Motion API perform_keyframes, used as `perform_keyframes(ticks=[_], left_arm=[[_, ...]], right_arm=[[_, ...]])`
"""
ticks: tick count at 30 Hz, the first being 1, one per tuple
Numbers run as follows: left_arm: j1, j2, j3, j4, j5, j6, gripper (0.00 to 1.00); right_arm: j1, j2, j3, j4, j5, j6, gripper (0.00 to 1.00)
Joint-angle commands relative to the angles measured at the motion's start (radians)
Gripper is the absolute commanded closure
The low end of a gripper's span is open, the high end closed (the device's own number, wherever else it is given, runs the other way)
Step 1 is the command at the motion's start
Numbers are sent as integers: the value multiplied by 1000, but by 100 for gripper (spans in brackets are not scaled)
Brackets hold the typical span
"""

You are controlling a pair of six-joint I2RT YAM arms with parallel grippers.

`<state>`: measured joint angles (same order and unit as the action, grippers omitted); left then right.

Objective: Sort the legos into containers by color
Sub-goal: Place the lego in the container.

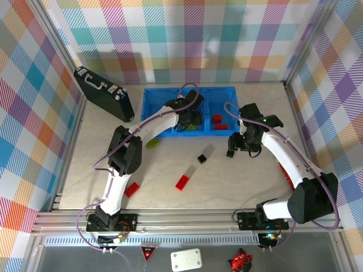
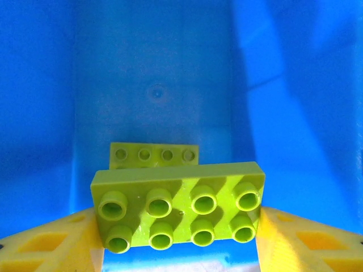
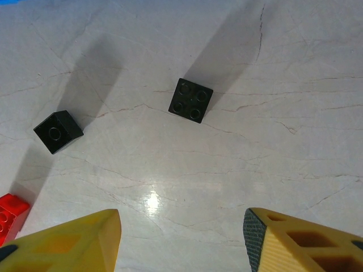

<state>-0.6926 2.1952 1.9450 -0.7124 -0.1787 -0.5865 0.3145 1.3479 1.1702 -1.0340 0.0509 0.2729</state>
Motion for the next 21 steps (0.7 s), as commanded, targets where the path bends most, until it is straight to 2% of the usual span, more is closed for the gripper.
perform_keyframes(ticks=[1, 10, 21], left_arm=[[-10, 47, 61, -50, -26, 10, 35], [-12, 120, 90, -44, -60, 9, 35], [-8, 184, 131, 72, -161, 72, 35]], right_arm=[[5, -24, -17, -25, 11, -10, 40], [5, -22, -27, -18, 10, -13, 40], [5, -10, -53, -3, 21, -15, 39]])
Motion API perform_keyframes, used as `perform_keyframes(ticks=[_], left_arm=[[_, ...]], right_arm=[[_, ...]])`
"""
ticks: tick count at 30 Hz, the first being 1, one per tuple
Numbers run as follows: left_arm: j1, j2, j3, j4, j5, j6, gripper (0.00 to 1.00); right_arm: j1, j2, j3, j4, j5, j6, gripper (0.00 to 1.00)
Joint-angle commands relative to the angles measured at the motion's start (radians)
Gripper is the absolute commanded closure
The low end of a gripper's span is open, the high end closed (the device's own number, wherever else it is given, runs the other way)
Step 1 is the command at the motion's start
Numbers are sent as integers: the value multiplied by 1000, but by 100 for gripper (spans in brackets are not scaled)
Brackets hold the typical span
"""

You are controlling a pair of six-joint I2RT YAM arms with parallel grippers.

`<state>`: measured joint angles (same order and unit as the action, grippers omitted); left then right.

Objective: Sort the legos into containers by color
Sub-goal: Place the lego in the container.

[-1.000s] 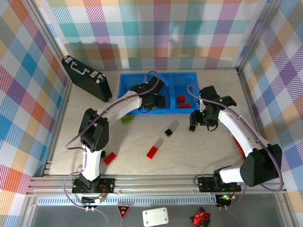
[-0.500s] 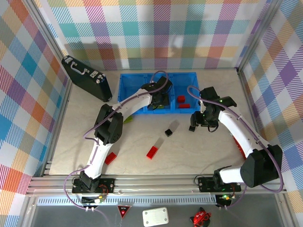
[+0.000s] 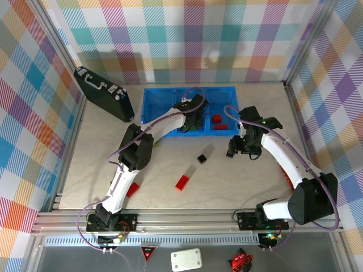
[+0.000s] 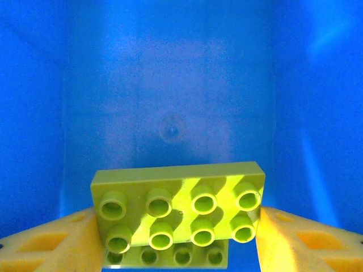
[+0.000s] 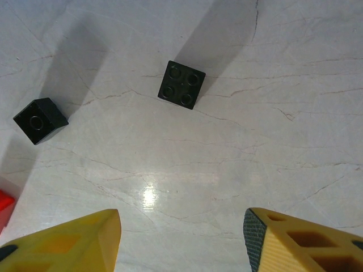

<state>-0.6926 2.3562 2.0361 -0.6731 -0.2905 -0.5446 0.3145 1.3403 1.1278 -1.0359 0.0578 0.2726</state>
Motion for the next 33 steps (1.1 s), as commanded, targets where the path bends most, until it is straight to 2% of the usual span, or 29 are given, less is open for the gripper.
perform_keyframes(ticks=[1, 13, 27, 33], left_arm=[[-7, 30, 47, 35, -49, 33, 35], [-5, 75, 77, 17, -44, 28, 32], [-7, -4, 71, -9, -21, 36, 26], [-10, -51, 38, -10, -3, 37, 27]], right_arm=[[4, -1, -11, 0, 14, -17, 39], [4, 16, 4, -4, 14, -26, 39], [4, -1, 29, -14, -1, -13, 39], [4, -4, 25, -10, -12, -2, 39]])
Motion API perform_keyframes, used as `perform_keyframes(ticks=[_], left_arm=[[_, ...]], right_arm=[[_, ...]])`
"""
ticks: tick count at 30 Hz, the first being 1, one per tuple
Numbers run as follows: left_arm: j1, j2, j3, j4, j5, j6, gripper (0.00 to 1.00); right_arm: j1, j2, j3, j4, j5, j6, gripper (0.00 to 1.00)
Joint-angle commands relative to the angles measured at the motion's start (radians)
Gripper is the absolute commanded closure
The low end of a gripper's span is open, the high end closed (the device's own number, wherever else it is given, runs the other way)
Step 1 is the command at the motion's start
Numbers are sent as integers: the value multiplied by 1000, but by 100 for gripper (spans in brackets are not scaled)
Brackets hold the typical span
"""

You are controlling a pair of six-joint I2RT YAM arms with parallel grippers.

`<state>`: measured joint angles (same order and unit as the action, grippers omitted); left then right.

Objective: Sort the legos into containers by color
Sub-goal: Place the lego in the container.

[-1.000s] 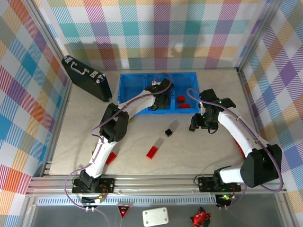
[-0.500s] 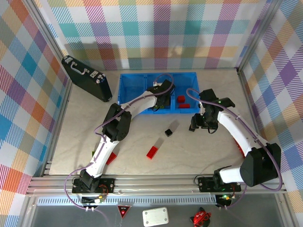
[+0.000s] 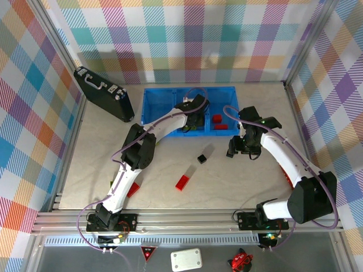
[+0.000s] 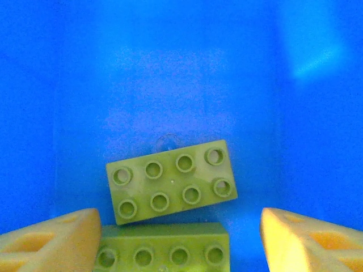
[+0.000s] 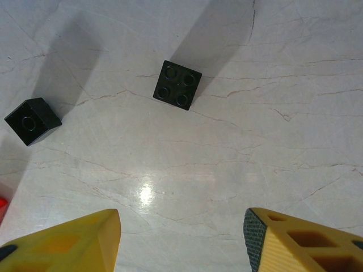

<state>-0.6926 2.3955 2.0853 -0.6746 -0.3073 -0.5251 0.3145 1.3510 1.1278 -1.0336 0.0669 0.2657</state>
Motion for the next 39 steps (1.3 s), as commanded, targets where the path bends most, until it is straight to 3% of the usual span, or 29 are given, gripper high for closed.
perform_keyframes(ticks=[1, 11, 22, 32, 39], left_arm=[[-11, -101, -22, -5, 19, 19, 27], [-14, -233, -115, -31, 75, 55, 28], [14, -504, -413, 3, 147, 120, 28], [104, -798, -704, -54, 136, 221, 29], [238, -1020, -853, -141, 150, 297, 25]], right_arm=[[5, -15, 23, -11, -24, 7, 39], [4, -26, -14, 22, -43, 44, 40], [5, -20, -72, 107, -67, 153, 41], [20, 30, -110, 202, -2, 268, 41], [29, 113, -99, 263, 38, 320, 41]])
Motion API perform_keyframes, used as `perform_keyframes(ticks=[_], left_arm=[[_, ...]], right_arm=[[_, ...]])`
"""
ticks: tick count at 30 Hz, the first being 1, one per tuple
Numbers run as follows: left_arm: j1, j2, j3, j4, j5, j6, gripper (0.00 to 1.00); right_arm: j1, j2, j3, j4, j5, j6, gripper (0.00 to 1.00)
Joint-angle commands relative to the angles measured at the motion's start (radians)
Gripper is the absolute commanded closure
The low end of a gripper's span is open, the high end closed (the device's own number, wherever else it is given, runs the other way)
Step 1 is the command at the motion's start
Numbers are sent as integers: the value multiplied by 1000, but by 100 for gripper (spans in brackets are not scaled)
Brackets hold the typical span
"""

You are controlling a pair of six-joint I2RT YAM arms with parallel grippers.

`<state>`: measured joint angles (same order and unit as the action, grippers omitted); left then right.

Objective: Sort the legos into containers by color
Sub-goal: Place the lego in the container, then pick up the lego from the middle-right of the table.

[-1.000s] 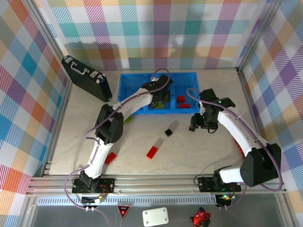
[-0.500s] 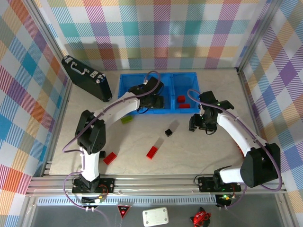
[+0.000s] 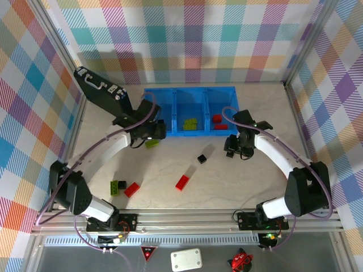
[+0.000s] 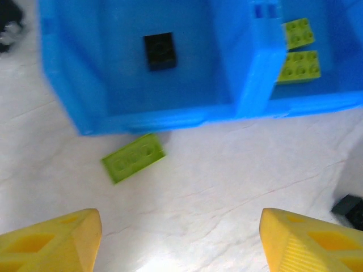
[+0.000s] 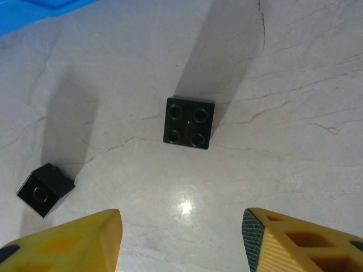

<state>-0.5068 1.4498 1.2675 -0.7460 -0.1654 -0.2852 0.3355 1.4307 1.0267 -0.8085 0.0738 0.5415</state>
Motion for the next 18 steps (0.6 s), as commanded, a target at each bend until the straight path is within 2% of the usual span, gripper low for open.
perform_keyframes(ticks=[1, 9, 14, 18], left_arm=[[69, -98, -46, -82, 17, 67, 25], [235, -230, -135, -124, 72, 168, 22], [261, -270, -239, -23, 91, 190, 22], [270, -274, -237, -18, 70, 193, 23]], right_arm=[[9, 47, 8, 41, 39, 53, 41], [13, 172, 49, 75, 83, 112, 41], [26, 242, 78, 95, 72, 118, 42], [37, 295, 104, 90, 83, 125, 43]])
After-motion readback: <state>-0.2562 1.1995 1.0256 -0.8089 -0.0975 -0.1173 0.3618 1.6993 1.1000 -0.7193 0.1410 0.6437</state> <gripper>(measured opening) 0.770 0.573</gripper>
